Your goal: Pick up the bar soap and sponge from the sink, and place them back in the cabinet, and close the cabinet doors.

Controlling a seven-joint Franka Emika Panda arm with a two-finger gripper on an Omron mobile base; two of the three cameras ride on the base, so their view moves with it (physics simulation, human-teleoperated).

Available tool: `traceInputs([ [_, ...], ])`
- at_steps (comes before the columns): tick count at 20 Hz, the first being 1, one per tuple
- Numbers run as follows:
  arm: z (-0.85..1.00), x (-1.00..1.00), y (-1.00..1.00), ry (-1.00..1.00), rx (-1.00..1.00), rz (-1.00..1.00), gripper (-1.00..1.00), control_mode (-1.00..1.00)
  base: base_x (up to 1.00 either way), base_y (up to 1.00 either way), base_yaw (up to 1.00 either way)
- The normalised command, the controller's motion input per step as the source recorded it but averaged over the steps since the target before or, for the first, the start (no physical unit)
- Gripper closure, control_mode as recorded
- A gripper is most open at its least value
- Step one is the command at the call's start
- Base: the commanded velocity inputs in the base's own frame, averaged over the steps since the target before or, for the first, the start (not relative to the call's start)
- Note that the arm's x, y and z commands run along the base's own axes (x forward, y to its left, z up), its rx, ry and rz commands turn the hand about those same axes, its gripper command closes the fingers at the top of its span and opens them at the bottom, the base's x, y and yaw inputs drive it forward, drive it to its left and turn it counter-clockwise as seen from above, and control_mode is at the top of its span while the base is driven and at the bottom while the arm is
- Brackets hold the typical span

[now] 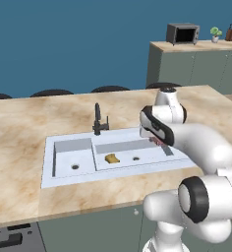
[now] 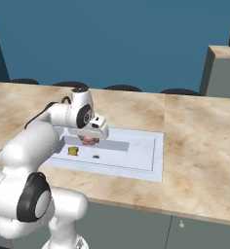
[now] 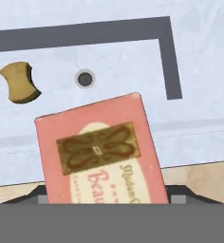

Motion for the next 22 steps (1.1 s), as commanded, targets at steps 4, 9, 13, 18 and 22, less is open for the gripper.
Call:
traceInputs([
  [4,0.33,-0.48,0.00,0.00,0.00,-0.04,1.00,-1.00,0.00,0.00,0.00],
  [9,0.29,-0.48,0.00,0.00,0.00,-0.06,1.00,-1.00,0.00,0.00,0.00],
  [13,0.34,-0.29,0.00,0.01,0.00,-0.06,1.00,-1.00,0.00,0.00,0.00],
  [18,0.23,-0.25,0.00,0.00,0.00,-0.03,1.00,-1.00,0.00,0.00,0.00],
  [22,0.11,-0.22,0.00,0.00,0.00,0.00,1.00,-1.00,0.00,0.00,0.00],
])
